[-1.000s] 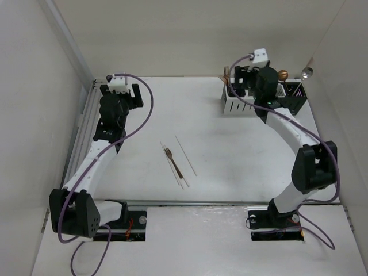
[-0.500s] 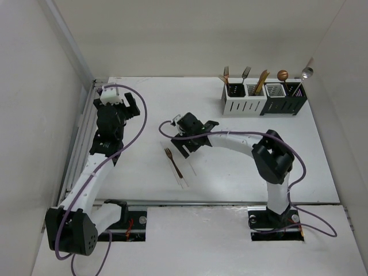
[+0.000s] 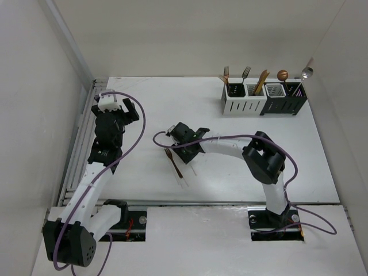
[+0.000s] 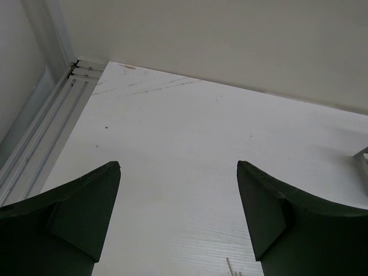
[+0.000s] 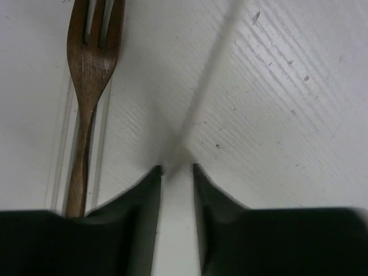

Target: Sort the eating utensils into containers

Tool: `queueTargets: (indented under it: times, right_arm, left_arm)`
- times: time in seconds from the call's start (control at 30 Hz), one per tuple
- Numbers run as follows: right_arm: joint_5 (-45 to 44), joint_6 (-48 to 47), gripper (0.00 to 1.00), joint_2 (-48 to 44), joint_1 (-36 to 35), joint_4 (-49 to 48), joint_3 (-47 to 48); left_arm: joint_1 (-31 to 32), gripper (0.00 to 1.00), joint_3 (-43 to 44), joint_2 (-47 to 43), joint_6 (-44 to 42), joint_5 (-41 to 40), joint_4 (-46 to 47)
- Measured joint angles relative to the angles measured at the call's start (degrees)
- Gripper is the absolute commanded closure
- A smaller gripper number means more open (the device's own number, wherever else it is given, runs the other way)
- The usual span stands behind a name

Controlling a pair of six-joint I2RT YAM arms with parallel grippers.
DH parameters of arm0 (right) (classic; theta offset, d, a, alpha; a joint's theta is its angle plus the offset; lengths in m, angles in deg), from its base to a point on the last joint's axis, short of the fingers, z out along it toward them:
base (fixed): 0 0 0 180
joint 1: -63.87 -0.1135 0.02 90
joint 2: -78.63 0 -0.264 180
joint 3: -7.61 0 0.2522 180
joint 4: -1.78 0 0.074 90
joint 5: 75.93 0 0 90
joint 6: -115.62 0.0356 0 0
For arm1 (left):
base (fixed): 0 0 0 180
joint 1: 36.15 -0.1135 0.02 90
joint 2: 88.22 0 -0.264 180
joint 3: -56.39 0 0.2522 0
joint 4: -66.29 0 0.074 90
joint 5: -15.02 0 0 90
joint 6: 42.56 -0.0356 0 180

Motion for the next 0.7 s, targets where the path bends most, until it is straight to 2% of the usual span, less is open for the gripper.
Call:
queueTargets:
  times: [0.03,0.07,0.33,0.47,0.6,0.7]
  right_arm:
    - [0.00,0.24,0.94,0.09,0.02,-0.04,0.09]
    - [-0.02,0.39,1.00,0.20,0.02,-0.04,0.17]
    - [-1.49,2.78,1.00,0.57,0.24,0.50,0.94]
    - [-4.92,2.21,1.00,-0.35,0.98,2.10,0.94]
    - [-7.45,-0.22,1.00,-4.55,5.16,4.17,1.99]
    - [-7.26,-2.43,1.00,-11.39,11.80,2.32,4.22]
  left_arm:
    - [0.00,0.20,-0.04,-0.11,0.00,0.00,0.00]
    - [0.00,0.20,-0.13,-0.17,0.00,0.00,0.04]
    - [0.00,0.20,-0.85,-0.68,0.00,-0.02,-0.04]
    - [0.00,0.20,-0.85,-0.68,-0.04,-0.02,-0.02]
    - [0.00,0.20,-0.85,-0.68,-0.13,-0.02,-0.04]
    - [0.00,0.20,-0.85,-0.66,-0.50,-0.02,-0.02]
